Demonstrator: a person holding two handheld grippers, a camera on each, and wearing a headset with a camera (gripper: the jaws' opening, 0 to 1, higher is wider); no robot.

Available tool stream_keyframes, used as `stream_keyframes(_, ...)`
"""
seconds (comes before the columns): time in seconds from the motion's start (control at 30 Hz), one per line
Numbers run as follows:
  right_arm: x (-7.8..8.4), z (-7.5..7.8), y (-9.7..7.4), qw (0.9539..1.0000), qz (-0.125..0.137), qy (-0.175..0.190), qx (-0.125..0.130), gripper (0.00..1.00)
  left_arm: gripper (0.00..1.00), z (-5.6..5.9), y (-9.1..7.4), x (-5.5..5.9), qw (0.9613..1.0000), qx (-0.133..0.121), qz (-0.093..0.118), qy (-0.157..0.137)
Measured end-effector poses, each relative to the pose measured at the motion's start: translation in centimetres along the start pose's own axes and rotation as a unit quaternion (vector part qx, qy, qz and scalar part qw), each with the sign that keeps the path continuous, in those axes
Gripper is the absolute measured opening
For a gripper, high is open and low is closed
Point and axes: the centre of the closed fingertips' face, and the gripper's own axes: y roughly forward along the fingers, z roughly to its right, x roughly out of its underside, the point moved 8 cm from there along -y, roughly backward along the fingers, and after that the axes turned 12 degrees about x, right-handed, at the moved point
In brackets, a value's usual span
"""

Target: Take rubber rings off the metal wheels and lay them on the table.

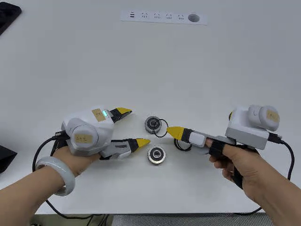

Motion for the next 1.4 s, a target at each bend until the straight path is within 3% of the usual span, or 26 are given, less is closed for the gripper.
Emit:
stream_keyframes(0.5,0.6,2.0,-2.4,0.9994,0.009,0.024,0.024,0.02,0.69,0.0,-0.5,0.3,0.9999,-0.006,0.002,-0.013)
stream_keyframes(0.87,1.1,3.7,-3.0,0.9976,0.011,0.046,0.051,0.02,0.7,-0.2,-0.9,0.7,0.9998,-0.007,-0.002,-0.018)
stream_keyframes(1.17,1.6,3.7,-3.2,0.9972,0.004,0.012,0.074,0.05,0.68,0.0,-1.1,0.8,0.9998,-0.006,-0.003,-0.018)
stream_keyframes(1.4,1.5,3.8,-3.2,0.9971,0.006,-0.006,0.075,0.09,0.68,0.2,-1.4,0.6,0.9998,-0.006,-0.001,-0.017)
